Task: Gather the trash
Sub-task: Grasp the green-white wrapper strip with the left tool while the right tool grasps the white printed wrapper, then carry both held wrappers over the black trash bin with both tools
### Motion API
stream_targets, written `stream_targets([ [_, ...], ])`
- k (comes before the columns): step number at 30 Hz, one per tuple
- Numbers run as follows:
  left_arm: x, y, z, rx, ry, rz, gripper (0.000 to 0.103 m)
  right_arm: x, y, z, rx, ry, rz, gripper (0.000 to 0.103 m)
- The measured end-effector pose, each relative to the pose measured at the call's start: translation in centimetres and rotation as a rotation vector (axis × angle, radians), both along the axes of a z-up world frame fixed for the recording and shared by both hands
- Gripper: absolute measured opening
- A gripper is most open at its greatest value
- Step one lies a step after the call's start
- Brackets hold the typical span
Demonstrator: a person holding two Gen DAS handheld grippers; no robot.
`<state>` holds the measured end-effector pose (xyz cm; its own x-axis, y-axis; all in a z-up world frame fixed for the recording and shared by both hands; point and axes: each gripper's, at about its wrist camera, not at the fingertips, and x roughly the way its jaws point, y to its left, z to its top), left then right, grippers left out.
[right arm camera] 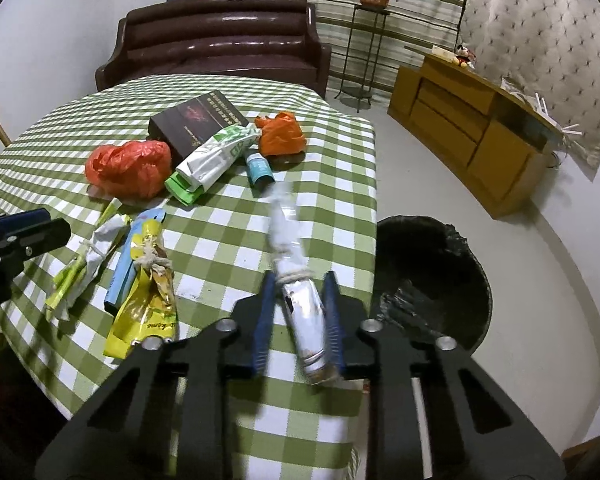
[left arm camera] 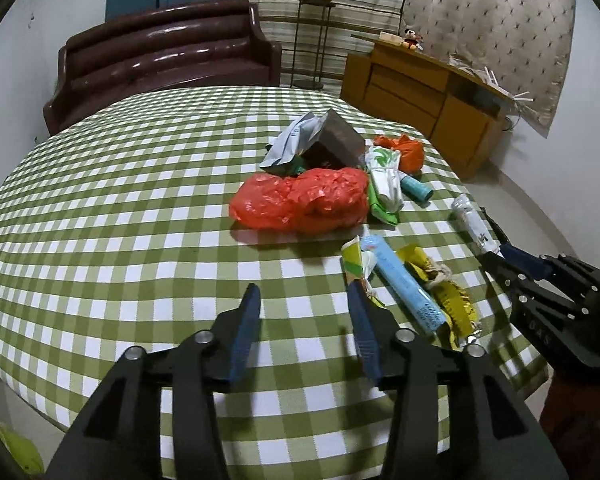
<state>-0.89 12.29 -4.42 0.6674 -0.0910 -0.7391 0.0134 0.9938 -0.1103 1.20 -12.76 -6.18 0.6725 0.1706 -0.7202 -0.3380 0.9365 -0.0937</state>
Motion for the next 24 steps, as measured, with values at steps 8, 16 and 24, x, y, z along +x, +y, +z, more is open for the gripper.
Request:
stream_targets([
  [8,0.1,-1.3,-0.1,-0.005,0.008,-0.046,0.052,-0.2,0.0,0.6,0.006,-0.013,-0.003,0.019],
  [16,0.6,-3.0,-1.4,-0.013,0.067,-0.119,0.032,-0.1,-0.2,0.8,0.017,-0.008,-0.014,0.019],
  [24,0.2,-3.1,-1.4,-0.03,0.06,-0.128,0.02,0.0,-0.2,0.9,0.024,-0.013,-0.013,0.019],
])
